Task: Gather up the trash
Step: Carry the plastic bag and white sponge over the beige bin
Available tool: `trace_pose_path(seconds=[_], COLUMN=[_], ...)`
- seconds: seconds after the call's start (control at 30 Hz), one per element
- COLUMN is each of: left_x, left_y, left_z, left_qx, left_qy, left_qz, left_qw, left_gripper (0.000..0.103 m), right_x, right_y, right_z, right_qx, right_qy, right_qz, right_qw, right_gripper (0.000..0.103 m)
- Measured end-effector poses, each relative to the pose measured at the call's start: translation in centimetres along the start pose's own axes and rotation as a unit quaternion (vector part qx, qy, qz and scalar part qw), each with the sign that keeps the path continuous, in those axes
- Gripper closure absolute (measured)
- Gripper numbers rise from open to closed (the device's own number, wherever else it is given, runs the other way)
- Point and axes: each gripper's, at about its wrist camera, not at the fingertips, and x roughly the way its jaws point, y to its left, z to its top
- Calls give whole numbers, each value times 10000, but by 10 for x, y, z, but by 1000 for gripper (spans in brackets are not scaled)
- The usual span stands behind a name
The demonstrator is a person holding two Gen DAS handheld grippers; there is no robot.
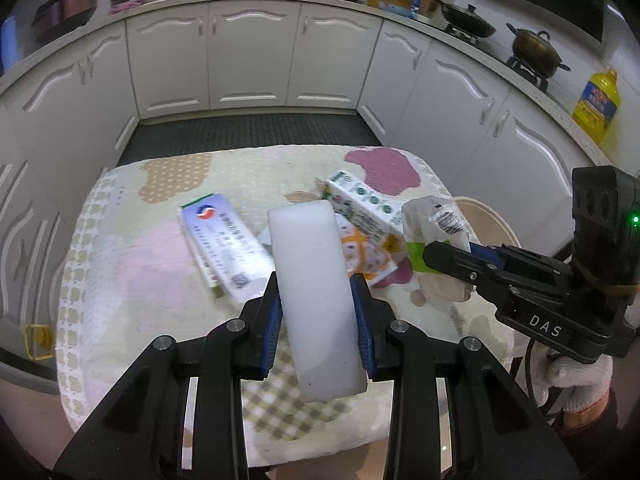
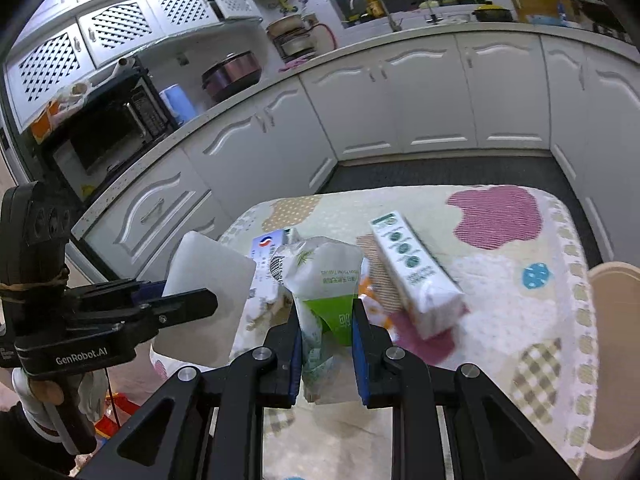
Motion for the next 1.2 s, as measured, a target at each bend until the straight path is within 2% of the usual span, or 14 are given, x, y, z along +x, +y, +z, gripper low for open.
trace_pose_path(seconds=[0.37, 0.67, 0.97, 1.2], left_x=[22, 45, 78, 114], left_y=[-58, -109, -163, -201], left_z=[5, 12, 22, 32], left_qx=[353, 659, 957, 1051], left_qy=[96, 231, 381, 541], left_qz=[-365, -686, -971, -1215], left_qw=[9987, 9952, 9899, 9855], left_gripper=[73, 73, 73, 73], right_x=[-38, -78, -111, -126], right_y=[-41, -90, -150, -198], right_z=[-12, -26, -49, -71], right_qx=[236, 560, 1038, 1467], right_qy=[-128, -275, -309, -238], right_qz=[-446, -955, -1495, -1931], right_qw=[9986, 9935, 9828, 9699], right_gripper=[83, 83, 83, 83])
